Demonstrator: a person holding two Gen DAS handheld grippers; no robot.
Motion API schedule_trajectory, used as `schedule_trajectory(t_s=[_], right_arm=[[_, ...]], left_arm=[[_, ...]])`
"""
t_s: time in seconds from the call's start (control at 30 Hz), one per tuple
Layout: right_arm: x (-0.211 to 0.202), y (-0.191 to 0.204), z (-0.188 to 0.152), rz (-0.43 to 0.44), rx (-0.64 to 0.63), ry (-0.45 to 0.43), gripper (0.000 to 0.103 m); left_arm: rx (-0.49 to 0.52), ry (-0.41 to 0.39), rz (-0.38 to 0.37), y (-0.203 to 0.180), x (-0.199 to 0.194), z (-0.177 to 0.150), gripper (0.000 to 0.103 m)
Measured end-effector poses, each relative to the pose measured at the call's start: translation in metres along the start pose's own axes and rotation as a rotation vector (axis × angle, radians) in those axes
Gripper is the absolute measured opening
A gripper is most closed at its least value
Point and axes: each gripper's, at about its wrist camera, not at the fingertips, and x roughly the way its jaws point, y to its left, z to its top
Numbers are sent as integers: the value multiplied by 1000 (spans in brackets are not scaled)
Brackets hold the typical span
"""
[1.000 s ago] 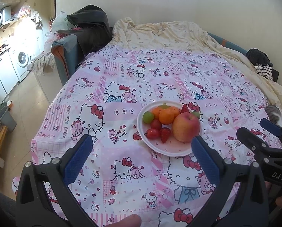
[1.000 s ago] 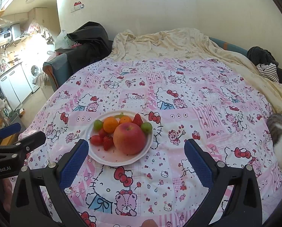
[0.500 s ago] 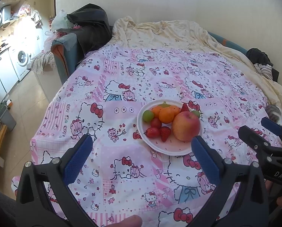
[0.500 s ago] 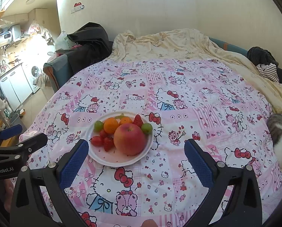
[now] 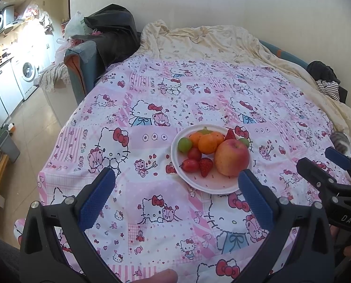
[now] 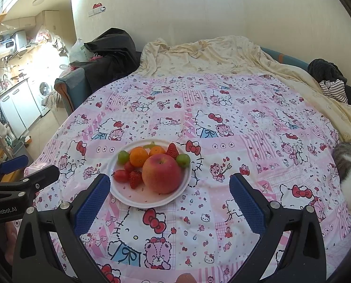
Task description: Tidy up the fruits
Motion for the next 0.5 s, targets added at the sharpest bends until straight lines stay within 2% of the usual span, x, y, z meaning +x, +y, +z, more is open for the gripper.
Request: schedule_trajectory(t_s=[0.5], right_arm=[[-1,0,0,4,-2,-3,103]], left_arm=[[-5,-2,-6,1,0,-3,103]])
